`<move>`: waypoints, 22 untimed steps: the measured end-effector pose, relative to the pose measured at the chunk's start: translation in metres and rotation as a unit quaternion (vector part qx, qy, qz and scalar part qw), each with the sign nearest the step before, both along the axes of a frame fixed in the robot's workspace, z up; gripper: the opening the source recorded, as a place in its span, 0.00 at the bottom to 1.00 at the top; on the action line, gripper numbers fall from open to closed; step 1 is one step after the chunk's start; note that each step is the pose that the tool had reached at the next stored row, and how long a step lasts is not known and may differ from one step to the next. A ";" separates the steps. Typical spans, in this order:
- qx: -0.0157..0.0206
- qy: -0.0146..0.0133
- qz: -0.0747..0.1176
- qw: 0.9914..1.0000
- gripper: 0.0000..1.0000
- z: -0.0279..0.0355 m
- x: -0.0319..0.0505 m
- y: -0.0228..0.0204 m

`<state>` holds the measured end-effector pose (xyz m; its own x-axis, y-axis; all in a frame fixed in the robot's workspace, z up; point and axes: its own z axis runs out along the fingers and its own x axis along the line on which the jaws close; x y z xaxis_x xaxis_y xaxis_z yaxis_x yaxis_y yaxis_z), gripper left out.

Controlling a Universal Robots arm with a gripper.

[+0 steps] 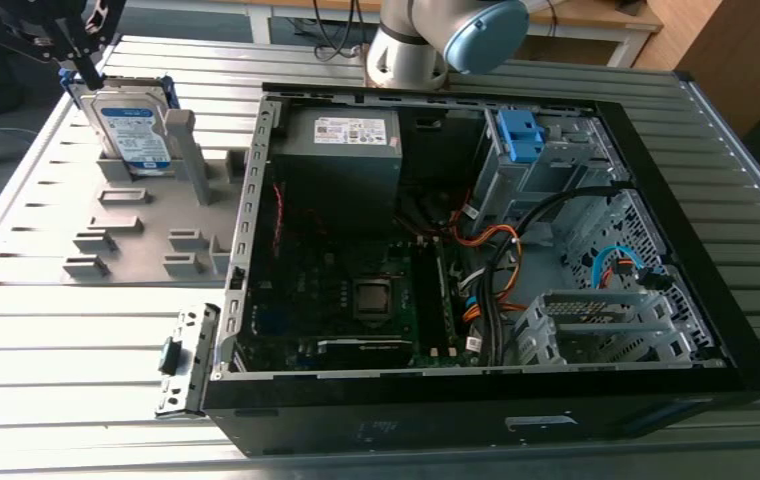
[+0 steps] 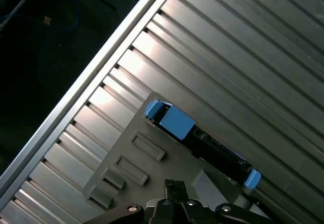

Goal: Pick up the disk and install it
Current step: 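Pick up the disk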

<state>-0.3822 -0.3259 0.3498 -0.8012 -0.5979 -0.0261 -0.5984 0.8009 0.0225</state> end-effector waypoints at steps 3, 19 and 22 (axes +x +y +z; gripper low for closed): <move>0.000 0.000 0.003 1.000 0.11 0.0000 0.0000 0.0000; 0.000 0.000 0.021 1.000 0.11 0.0000 0.0000 0.0000; 0.000 0.000 0.025 1.000 0.11 0.0000 0.0000 0.0000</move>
<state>-0.3822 -0.3259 0.3498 -0.7709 -0.6365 -0.0261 -0.6370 0.7706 0.0225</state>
